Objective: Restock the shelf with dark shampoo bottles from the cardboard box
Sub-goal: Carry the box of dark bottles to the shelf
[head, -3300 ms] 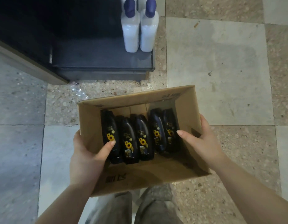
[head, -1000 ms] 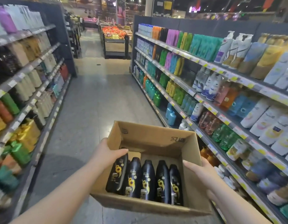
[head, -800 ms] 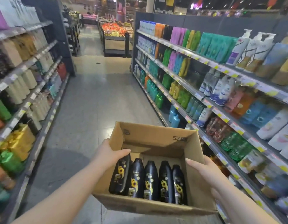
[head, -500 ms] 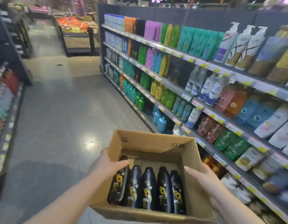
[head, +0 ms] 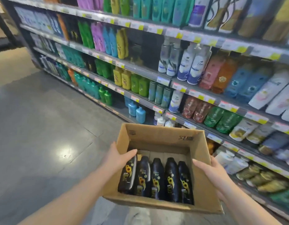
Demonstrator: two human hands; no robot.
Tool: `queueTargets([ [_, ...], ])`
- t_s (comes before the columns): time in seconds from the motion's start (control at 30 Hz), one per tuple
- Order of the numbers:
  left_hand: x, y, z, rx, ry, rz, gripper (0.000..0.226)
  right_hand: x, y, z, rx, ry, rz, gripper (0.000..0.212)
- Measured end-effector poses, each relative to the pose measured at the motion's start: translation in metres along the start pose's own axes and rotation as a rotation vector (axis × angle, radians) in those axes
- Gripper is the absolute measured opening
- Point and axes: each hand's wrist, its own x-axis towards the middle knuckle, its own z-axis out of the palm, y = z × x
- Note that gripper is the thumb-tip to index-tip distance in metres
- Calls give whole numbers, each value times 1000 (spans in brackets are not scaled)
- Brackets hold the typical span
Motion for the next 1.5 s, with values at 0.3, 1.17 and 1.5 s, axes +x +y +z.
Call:
queueTargets([
  [0.3, 196, 27, 27, 92, -149, -59, 67, 148, -16, 67, 96, 80, 314, 75],
  [1.17, 621, -211, 289, 229, -550, -132, 77, 512, 265, 239, 143, 241, 745, 43],
  [1.5, 627, -256, 326, 308, -524, -127, 88, 532, 321, 248, 64, 191, 709, 38],
])
